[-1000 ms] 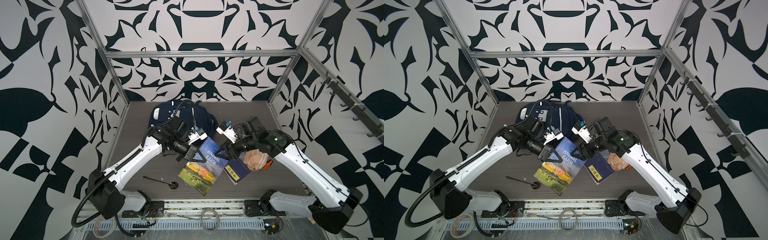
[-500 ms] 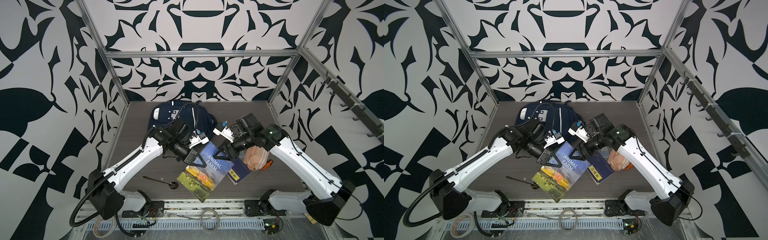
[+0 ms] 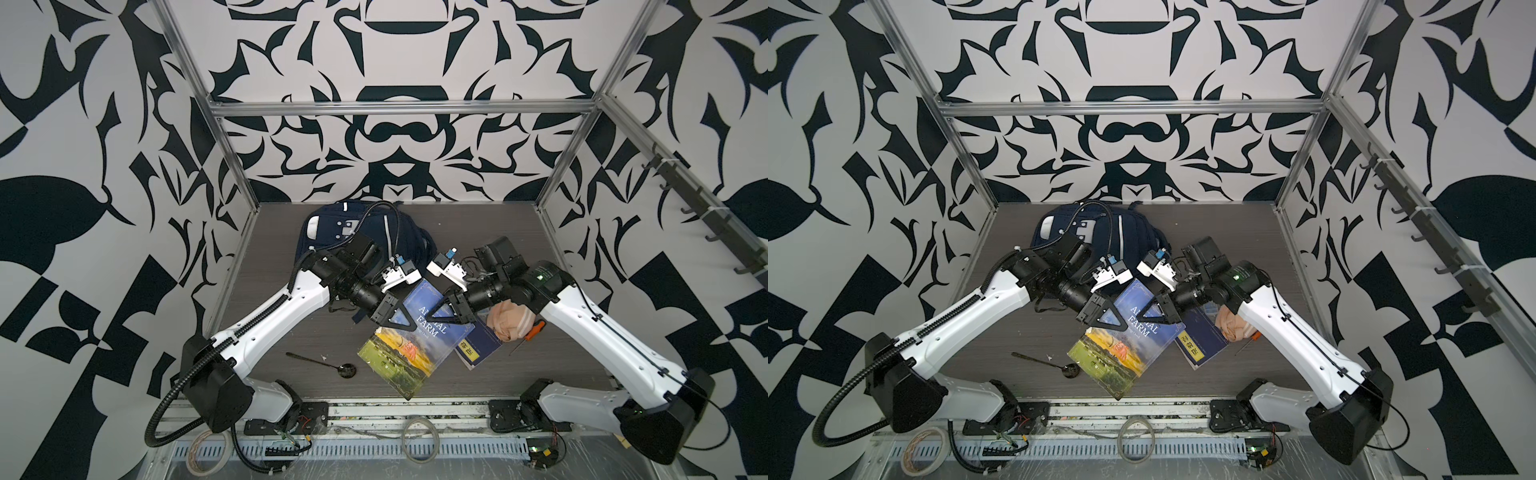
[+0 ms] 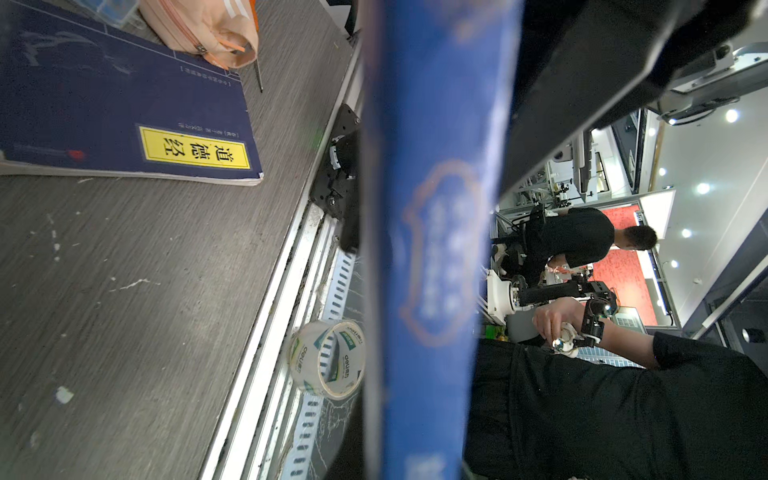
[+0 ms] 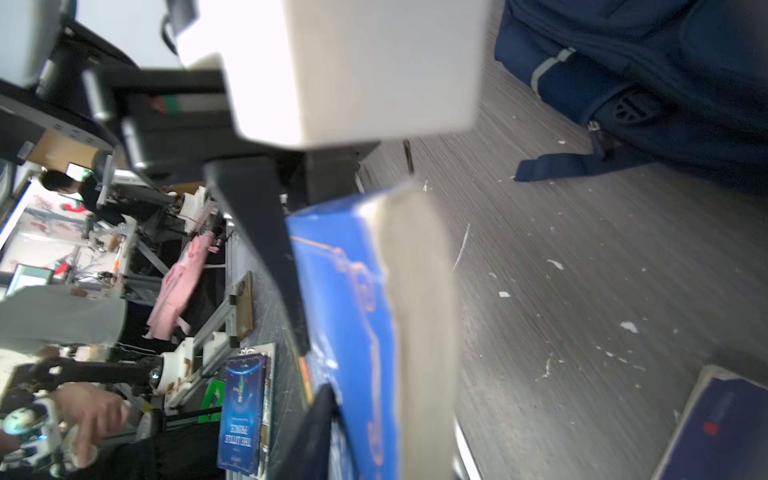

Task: Pack the student bag
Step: 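Hold the Animal Farm book with the right gripper while the left moves to the backpack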

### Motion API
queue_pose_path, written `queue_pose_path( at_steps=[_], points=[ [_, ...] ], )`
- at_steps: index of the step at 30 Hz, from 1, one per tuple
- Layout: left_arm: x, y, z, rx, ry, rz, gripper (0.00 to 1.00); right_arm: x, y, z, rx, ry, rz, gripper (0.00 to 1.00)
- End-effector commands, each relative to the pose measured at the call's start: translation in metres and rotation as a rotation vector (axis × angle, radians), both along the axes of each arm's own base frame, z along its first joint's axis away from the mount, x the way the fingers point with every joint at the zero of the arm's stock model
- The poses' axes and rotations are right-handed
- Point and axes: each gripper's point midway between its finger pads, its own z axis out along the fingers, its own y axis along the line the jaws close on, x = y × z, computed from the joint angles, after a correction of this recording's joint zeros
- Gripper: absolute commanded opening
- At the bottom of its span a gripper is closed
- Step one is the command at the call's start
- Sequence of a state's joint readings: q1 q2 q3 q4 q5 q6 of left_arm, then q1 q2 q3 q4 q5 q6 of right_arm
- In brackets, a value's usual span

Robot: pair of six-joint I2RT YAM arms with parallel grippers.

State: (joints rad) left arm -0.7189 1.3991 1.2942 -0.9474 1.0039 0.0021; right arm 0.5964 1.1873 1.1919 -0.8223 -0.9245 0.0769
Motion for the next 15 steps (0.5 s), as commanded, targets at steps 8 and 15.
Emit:
queue_pose_path(
  at_steps=[8,15],
  points=[
    [0.061,0.001,-0.012,0.164,-0.188,0.226,0.74,0.020,-0.032,0.011,-0.019,-0.148,-0.160,0.00],
    [0.173,0.021,-0.044,0.396,-0.223,0.659,0.99,0.090,-0.129,-0.009,-0.272,-0.225,-0.656,0.00]
  ],
)
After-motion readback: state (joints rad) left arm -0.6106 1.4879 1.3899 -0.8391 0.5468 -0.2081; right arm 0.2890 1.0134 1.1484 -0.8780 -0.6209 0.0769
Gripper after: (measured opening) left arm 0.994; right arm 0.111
